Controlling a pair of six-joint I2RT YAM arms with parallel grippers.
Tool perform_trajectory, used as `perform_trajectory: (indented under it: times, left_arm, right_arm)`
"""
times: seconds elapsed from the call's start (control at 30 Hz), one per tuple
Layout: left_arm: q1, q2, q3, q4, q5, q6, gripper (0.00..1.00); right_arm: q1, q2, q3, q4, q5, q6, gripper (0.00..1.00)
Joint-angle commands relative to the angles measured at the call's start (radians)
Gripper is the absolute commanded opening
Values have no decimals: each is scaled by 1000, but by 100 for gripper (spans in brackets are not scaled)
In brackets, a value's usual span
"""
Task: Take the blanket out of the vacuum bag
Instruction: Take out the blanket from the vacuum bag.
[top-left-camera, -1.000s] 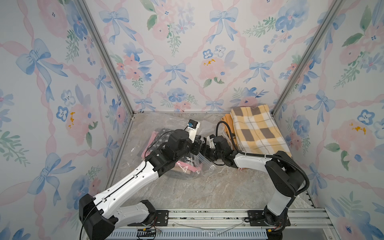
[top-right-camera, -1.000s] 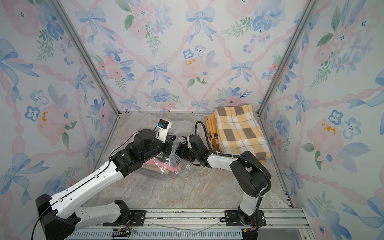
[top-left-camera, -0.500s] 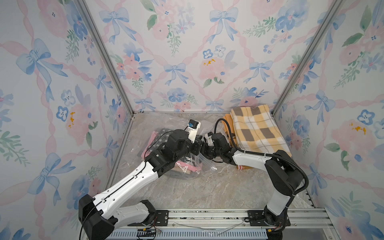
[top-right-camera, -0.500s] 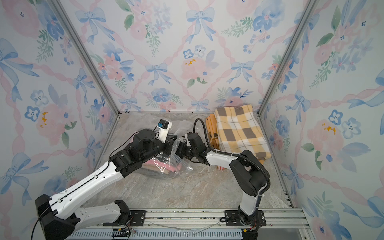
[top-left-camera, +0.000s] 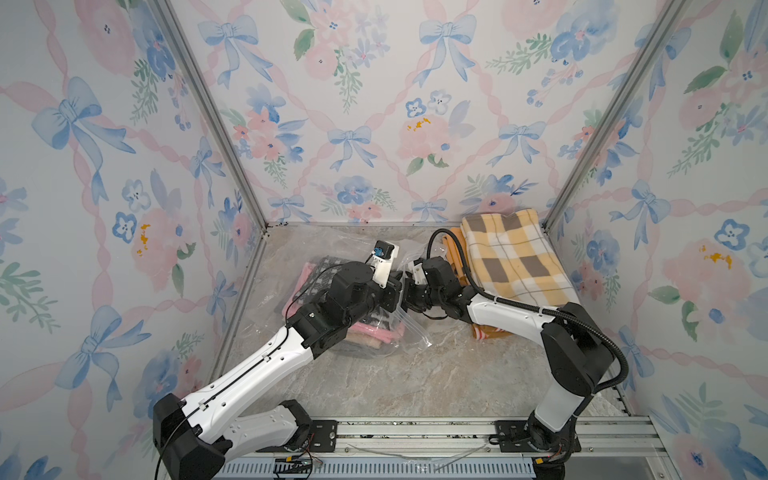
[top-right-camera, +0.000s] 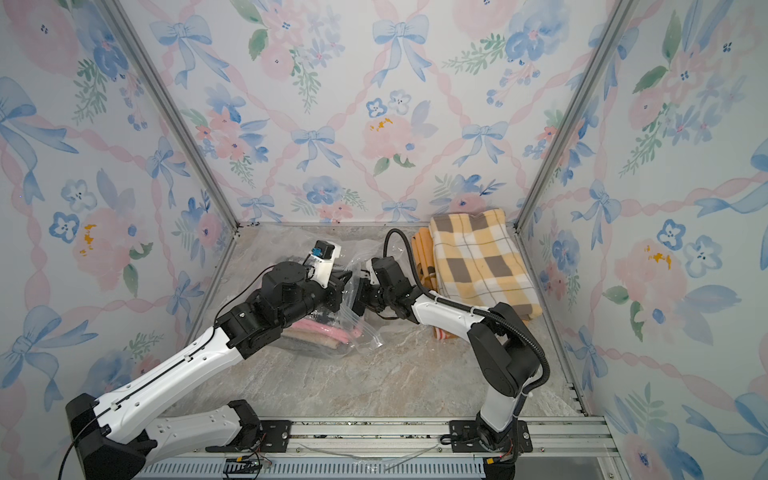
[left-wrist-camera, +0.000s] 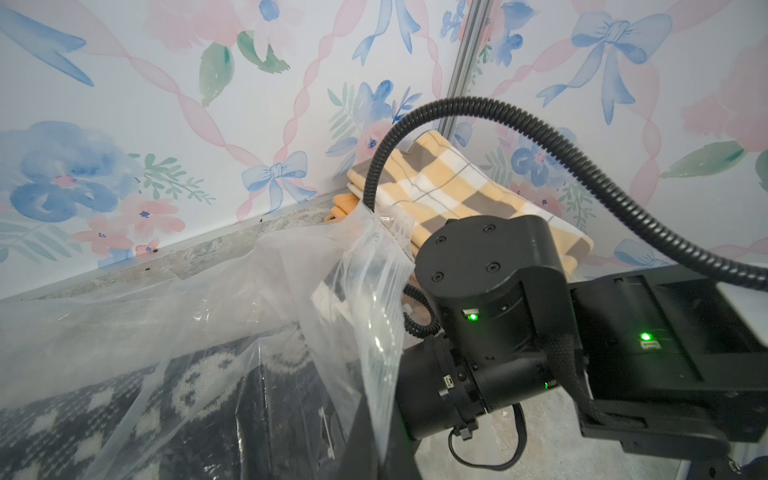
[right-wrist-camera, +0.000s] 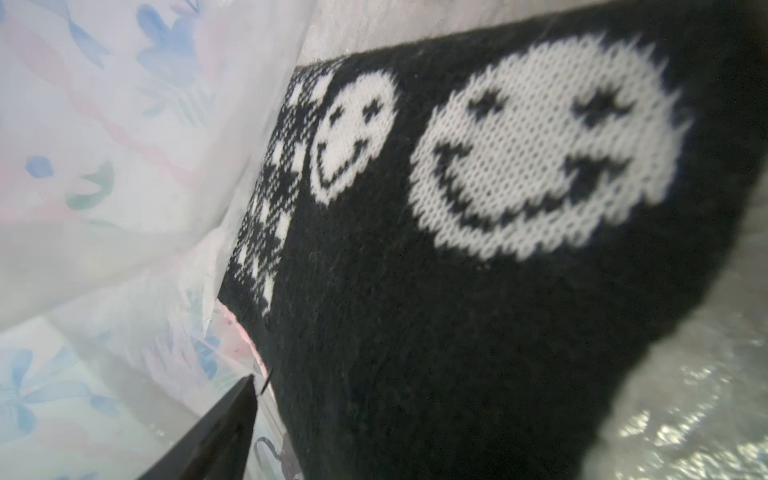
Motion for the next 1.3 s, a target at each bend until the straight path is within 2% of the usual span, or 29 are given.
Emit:
perform_trajectory:
  times: [0.0,0.63,0.83,1.07,1.27]
  left_arm:
    - [-2,-22,-21,12,1,19,0]
    - [5,-41,-54,11,-7,17,0]
    - [10,-57,-65,9,-11,18,0]
    - [20,-80,-71,26,19,22,0]
    - [25,-81,-68,26,26,25,0]
  right_arm:
    - [22,-9,68,21,-20,-14,79]
    - [-6,-67,165,-222,4,-161,82]
    - [-35,-36,157,-179,-26,-147,82]
    - [-14,36,132,-101,-33,-100,80]
    - [13,72,119,-132,-11,-80,77]
